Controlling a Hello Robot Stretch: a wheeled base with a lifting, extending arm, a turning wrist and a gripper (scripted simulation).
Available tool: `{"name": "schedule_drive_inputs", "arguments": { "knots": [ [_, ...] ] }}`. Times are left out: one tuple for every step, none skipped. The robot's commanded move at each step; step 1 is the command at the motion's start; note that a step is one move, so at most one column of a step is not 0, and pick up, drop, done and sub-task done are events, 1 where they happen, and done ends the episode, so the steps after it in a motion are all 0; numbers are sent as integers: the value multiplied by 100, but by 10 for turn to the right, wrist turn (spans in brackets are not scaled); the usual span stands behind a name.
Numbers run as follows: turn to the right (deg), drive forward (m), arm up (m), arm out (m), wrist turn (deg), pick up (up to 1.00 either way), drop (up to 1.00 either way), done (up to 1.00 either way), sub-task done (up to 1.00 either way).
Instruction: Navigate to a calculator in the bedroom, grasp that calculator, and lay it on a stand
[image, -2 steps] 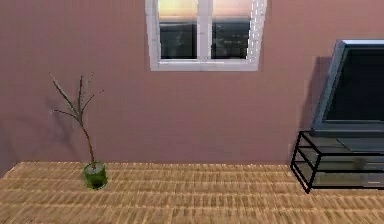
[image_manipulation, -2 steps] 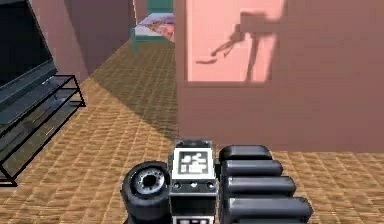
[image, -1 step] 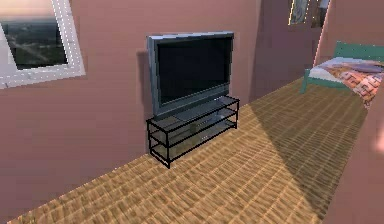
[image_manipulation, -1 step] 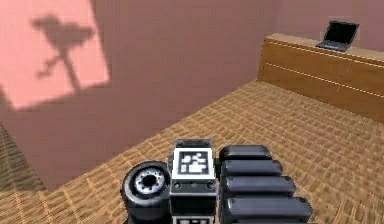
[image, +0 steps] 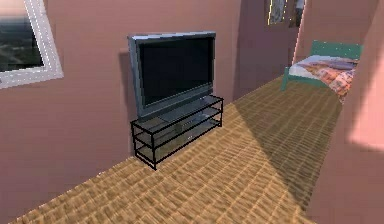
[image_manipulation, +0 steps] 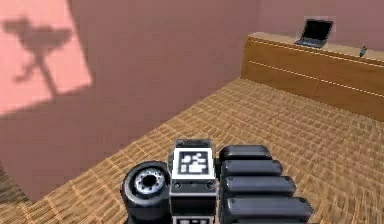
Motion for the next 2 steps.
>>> {"name": "schedule_drive_inputs", "arguments": {
  "knots": [
    [30, 0, 0, 0, 0, 0, 0, 0, 0],
    [0, 100, 0, 0, 0, 0, 0, 0, 0]
  ]
}}
